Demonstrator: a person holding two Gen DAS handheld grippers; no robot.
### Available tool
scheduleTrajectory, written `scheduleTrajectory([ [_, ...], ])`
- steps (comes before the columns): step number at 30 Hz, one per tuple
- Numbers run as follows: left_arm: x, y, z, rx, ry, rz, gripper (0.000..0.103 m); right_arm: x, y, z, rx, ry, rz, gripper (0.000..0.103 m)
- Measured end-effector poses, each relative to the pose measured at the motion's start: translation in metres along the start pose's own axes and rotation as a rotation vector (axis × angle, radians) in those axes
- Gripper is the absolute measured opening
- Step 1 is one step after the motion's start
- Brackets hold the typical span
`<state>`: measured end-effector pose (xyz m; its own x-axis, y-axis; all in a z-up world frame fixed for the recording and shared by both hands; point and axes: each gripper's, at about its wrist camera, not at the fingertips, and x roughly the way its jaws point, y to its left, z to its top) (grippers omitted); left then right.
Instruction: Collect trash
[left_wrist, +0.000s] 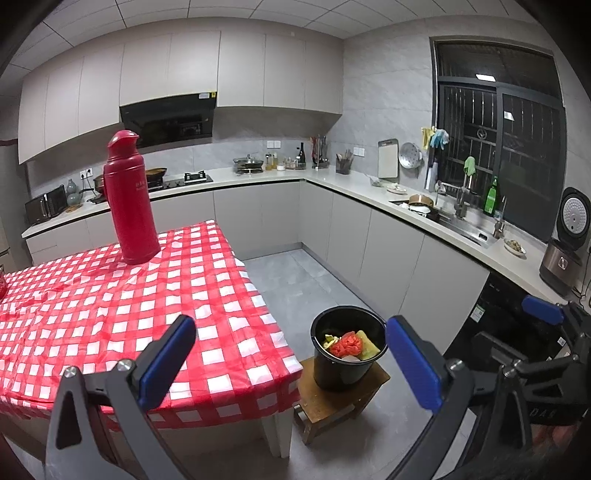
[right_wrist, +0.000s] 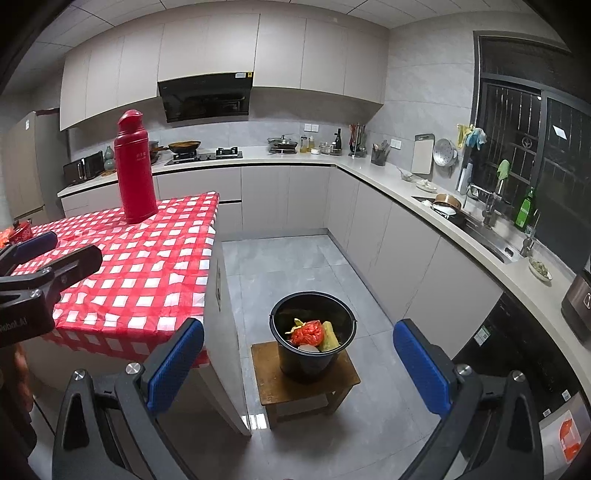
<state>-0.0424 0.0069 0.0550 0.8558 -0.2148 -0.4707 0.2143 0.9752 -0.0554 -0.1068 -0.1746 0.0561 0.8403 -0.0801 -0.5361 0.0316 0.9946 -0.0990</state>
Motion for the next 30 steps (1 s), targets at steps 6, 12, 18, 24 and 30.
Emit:
scheduleTrajectory([
  [6, -0.001, -0.007, -0.001, 0.003, 0.005, 0.001, 0.103, -0.002, -0.009, -0.001, 0.019, -0.005, -0.004, 0.103],
  [12, 0.001, -0.016, -0.002, 0.008, 0.013, 0.0, 0.103, -0.001, -0.022, -0.001, 0.039, -0.006, -0.001, 0.103],
  [18, 0.005, -0.026, -0.005, 0.015, 0.028, 0.003, 0.103, 0.001, -0.032, 0.0, 0.05, -0.004, 0.002, 0.103],
  [24, 0.004, -0.032, -0.004, 0.02, 0.029, 0.004, 0.103, 0.002, -0.035, 0.0, 0.052, -0.004, 0.004, 0.103],
  [30, 0.003, -0.035, -0.003, 0.018, 0.031, 0.003, 0.103, 0.002, -0.035, 0.0, 0.049, -0.003, 0.003, 0.103],
])
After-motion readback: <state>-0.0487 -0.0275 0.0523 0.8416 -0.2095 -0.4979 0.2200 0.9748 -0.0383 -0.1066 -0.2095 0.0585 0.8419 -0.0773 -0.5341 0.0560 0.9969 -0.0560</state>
